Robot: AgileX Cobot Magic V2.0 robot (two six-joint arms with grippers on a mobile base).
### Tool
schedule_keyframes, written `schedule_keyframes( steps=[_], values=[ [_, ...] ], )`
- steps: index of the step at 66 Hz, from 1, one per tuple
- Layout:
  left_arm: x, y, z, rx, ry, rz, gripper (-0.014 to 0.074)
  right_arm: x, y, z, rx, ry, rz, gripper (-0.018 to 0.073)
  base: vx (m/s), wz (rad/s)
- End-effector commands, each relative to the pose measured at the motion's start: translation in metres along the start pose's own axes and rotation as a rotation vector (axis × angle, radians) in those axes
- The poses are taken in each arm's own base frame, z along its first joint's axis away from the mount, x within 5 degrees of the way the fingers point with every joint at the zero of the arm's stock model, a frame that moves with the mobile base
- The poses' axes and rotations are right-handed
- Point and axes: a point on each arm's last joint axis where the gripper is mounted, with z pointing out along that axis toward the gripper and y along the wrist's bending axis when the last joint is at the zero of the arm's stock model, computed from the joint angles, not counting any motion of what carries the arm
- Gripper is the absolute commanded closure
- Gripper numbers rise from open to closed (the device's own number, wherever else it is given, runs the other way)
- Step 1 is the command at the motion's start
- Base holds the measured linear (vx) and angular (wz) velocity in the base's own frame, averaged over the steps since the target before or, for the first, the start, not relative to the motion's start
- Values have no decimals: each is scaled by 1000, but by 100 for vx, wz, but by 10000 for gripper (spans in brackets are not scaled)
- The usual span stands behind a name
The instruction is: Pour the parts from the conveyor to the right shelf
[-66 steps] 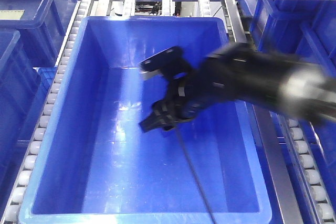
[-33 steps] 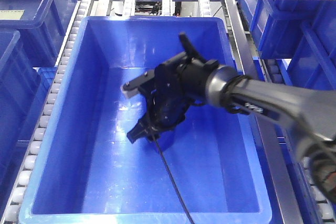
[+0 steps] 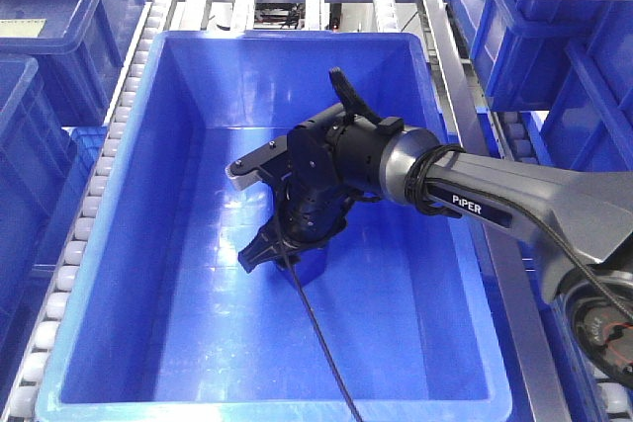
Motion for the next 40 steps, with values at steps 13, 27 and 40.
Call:
schedule_keyframes(
  steps=[13,27,40],
  values=[
    [-12,-1,-1,6,-77,-16,602,-12,-2,-40,20,-137,-13,-60,0,0],
    [-12,-1,-1,6,-77,-16,602,-19,-3,-79,31,-281,-7,-31,0,0],
    [-12,-1,-1,6,-77,-16,602,-8,1,-102,35,-410,-18,16,0,0]
  ],
)
